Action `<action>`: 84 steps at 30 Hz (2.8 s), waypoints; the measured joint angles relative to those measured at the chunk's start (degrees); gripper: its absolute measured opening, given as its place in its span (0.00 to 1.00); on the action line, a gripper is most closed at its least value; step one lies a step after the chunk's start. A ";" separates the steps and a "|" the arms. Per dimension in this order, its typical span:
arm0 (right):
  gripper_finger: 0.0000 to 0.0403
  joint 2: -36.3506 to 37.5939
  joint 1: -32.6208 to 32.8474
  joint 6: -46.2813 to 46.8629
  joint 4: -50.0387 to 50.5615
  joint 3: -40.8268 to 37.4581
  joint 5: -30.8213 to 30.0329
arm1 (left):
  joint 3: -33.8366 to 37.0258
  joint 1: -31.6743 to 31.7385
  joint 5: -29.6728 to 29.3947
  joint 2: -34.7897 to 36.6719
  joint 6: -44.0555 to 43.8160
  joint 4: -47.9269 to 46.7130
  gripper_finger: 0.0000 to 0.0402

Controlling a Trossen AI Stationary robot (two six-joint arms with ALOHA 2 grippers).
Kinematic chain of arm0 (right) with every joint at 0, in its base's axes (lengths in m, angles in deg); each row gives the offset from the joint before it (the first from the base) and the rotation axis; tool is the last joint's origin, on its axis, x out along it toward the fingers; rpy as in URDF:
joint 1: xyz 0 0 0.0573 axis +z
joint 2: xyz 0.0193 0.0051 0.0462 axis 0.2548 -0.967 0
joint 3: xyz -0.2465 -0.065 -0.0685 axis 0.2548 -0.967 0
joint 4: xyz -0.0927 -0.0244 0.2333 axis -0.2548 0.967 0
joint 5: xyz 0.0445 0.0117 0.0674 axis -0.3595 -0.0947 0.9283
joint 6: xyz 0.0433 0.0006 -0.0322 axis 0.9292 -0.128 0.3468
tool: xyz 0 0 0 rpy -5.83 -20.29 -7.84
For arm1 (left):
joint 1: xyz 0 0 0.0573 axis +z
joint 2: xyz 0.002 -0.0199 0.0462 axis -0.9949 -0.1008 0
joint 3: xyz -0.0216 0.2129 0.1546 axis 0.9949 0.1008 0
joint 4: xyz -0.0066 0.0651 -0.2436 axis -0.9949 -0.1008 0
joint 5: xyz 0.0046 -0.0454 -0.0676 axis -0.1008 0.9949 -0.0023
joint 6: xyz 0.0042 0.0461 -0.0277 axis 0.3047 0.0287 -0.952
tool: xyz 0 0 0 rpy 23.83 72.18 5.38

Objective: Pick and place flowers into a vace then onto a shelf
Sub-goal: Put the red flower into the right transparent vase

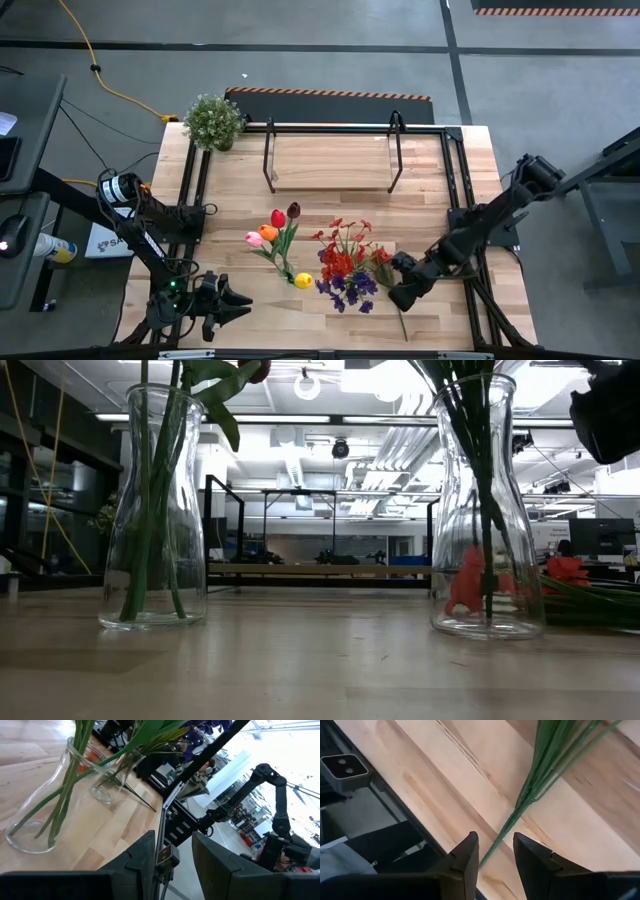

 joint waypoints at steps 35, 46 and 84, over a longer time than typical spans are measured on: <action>0.28 -8.35 0.00 -0.69 -2.46 0.00 -5.17 | 0.00 0.00 0.57 0.00 -0.04 0.00 0.41; 0.28 -8.35 0.00 -0.76 -1.68 0.00 -5.65 | 0.00 0.00 0.57 0.00 -0.04 0.00 0.41; 0.04 -8.16 -0.02 -0.50 12.64 0.19 -5.05 | 0.00 -0.01 0.55 0.00 -0.17 0.00 0.41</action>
